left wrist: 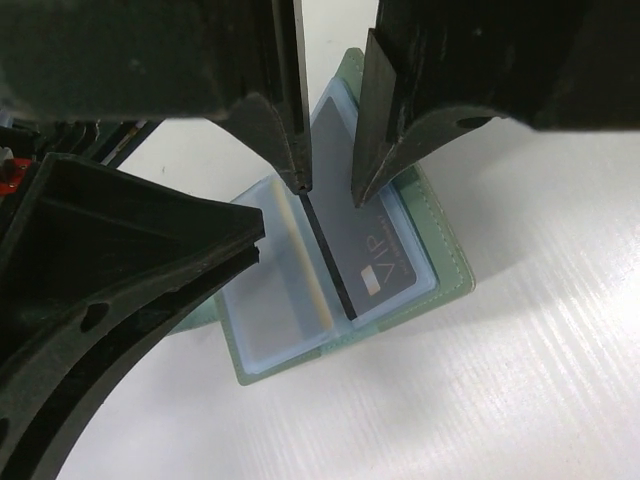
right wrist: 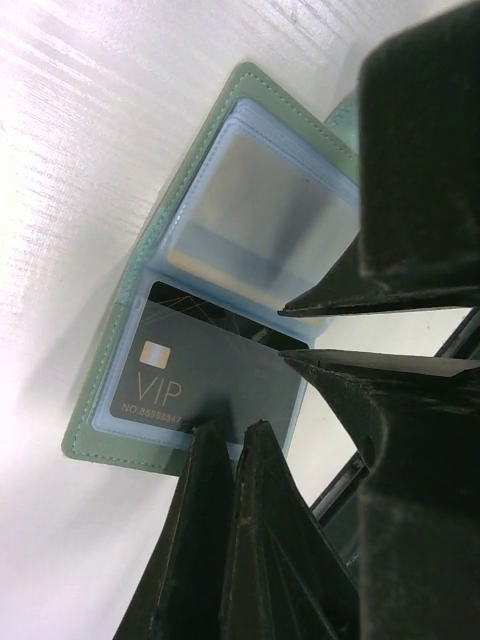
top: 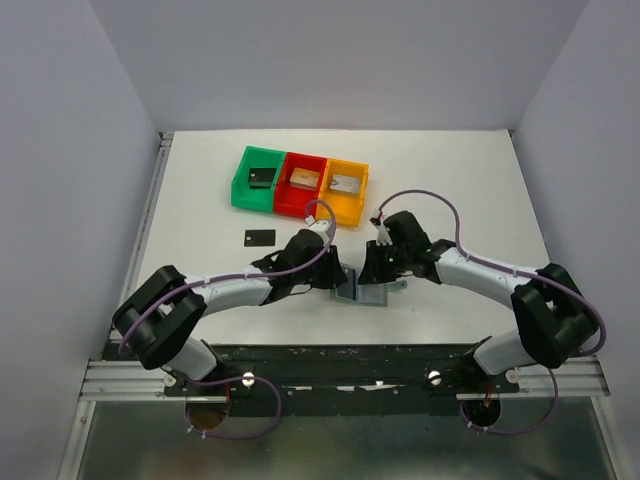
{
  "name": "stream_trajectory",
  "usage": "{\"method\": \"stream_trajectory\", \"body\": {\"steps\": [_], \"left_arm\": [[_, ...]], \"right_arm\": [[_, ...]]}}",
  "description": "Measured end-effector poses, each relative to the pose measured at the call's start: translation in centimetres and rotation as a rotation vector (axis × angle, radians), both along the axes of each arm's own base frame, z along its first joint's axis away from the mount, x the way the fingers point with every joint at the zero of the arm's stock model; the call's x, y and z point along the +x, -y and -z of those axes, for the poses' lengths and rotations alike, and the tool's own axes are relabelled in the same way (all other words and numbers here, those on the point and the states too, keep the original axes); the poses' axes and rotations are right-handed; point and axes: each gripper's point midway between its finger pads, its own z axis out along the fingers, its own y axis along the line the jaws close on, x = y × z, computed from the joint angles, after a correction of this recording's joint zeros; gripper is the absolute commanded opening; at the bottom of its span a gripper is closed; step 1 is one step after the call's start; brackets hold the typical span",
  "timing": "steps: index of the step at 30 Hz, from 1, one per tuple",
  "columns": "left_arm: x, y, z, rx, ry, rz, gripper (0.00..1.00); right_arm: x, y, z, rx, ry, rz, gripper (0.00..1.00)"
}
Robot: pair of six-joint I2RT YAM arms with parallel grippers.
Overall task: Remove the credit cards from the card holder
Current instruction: Remove the credit card from the card holder.
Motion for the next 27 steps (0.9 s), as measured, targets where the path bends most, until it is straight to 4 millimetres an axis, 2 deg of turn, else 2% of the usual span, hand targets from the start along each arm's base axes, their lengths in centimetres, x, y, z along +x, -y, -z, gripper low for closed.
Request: {"method": "stream_trajectory", "body": {"steps": [9, 19, 27], "left_arm": [[-0.1, -1.1, 1.8, 0.061, -0.023, -0.035, 0.33], [-0.3, -3.1, 3.7, 0.145, -0.04, -0.089, 0.33], [-0.3, -3.4, 4.1, 0.157, -0.043, -0.096, 0.33]], "right_arm": [[0.0, -0.2, 0.7, 0.029, -0.026, 0.007, 0.36], [0.3, -1.0, 1.0, 0.093, -0.055, 0.011, 0.36], [0.2, -1.6, 2.0, 0.112, -0.09, 0.002, 0.36]]}}
